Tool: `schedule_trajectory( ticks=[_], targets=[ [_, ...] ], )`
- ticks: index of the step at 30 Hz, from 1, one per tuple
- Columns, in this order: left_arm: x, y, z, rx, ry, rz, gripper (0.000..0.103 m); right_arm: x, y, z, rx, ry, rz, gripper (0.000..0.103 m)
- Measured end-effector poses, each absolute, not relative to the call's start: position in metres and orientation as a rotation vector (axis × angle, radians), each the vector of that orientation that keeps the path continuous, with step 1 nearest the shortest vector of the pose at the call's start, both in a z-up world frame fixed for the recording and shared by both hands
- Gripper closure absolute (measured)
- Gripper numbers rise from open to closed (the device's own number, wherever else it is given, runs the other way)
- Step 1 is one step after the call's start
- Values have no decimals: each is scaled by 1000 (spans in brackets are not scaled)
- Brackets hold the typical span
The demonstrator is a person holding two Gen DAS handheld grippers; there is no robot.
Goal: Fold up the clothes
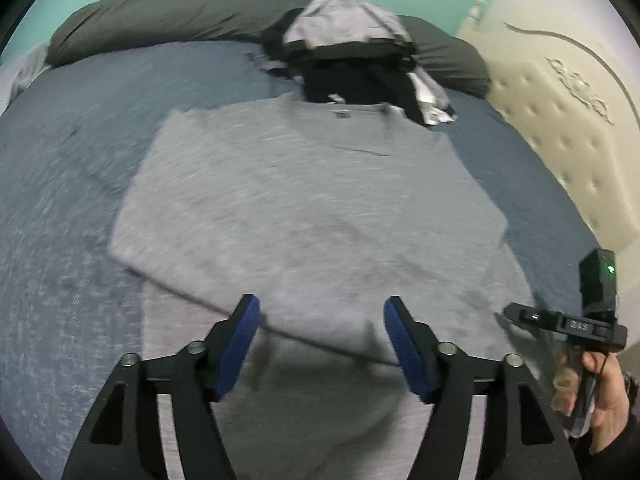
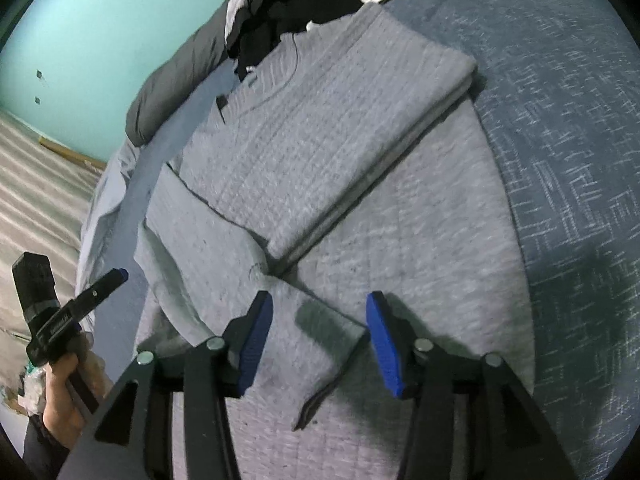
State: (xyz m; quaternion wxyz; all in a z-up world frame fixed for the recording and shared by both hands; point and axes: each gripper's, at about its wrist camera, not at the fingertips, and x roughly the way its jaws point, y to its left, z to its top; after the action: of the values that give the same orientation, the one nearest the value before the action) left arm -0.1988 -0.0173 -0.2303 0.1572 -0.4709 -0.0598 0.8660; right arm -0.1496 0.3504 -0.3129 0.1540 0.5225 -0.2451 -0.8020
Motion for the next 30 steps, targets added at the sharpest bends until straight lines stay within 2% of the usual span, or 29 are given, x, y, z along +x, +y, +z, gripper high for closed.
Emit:
schedule_trajectory(
  ticks=[4,8,11,21,25,26,30],
  targets=[
    [-204,-39,-239,-1368,-221,2503,17,-148,346,-315,1526,-651,-2298,53],
    [-206,-50,-248,-1389,-233,2518,15,-148,347,-318,1534,-660,-2294,53],
    [-208,-58,-255,-1418,-268,2521,4,-148,348,-317,1534,-653,-2295,53],
    [-216,-83,-265,-1481,-353,2551,4,-146,344,-315,1523,-610,-2287,55],
    [-216,-91,-264,-1490,-359,2561,4,-144,340,-314,1524,-561,-2281,71],
    [-216,-91,-263,-1488,-353,2564,4,-145,340,-314,1523,-563,-2280,80],
    [-215,-89,-261,-1477,-325,2570,4,-143,340,-311,1499,-563,-2287,94]
  ],
)
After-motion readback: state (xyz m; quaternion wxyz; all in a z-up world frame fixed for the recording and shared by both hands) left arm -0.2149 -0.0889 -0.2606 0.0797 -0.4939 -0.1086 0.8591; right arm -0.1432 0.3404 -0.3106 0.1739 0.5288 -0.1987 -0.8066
